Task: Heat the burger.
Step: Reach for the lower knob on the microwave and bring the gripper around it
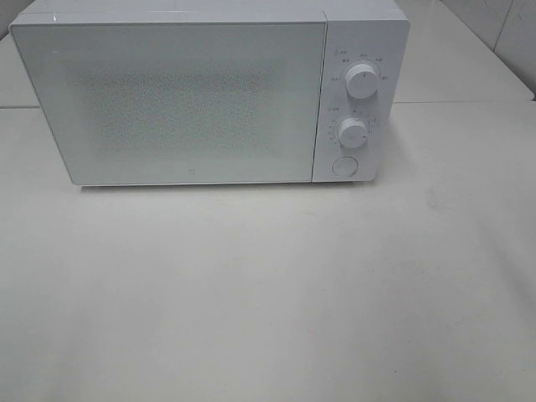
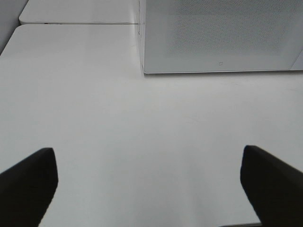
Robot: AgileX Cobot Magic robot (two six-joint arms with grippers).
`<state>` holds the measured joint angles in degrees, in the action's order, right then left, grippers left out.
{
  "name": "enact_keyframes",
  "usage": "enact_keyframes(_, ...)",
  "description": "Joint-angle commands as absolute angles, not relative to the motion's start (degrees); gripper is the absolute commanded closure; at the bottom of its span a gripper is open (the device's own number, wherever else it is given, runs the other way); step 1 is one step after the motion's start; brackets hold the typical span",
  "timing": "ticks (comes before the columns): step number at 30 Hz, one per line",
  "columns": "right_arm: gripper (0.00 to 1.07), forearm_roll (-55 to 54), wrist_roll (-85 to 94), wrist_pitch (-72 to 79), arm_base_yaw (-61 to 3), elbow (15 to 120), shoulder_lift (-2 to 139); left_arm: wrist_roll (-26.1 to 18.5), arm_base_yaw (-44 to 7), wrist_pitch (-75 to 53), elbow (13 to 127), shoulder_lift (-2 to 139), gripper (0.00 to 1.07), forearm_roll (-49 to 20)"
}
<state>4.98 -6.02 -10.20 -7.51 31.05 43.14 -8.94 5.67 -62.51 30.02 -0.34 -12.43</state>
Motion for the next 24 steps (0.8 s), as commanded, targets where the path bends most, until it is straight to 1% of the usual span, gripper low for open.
enact_keyframes(1, 0.31, 5.1, -5.9, -3.7, -7.7, 31.5, 47.2, -8.9, 5.5, -61.8, 29.9, -1.6, 0.09, -12.9)
enact_keyframes(14, 0.31, 5.3, -5.9, 10.3, -7.7, 31.1, 58.6, -8.9, 5.5, -61.8, 29.9, -1.6, 0.09, -12.9)
enact_keyframes(16, 0.31, 5.3, -5.9, 17.6, -7.7, 28.5, 60.8, -8.9, 5.5, -61.8, 29.9, -1.6, 0.09, -12.9)
enact_keyframes(17, 0.31, 5.3, -5.9, 17.6, -7.7, 28.5, 60.8, -8.9, 5.5, -61.8, 29.9, -1.6, 0.09, -12.9)
enact_keyframes(18, 0.31, 5.2, -5.9, 21.8, -7.7, 26.2, 62.3, -8.9, 5.5, -61.8, 29.9, -1.6, 0.09, -12.9)
enact_keyframes(20, 0.31, 5.1, -5.9, 23.7, -7.7, 25.3, 63.2, -8.9, 5.5, -61.8, 29.9, -1.6, 0.09, -12.9)
enact_keyframes(24, 0.31, 2.7, -5.3, 32.2, -7.7, 20.9, 66.7, -8.9, 5.5, -61.8, 29.9, -1.6, 0.09, -12.9)
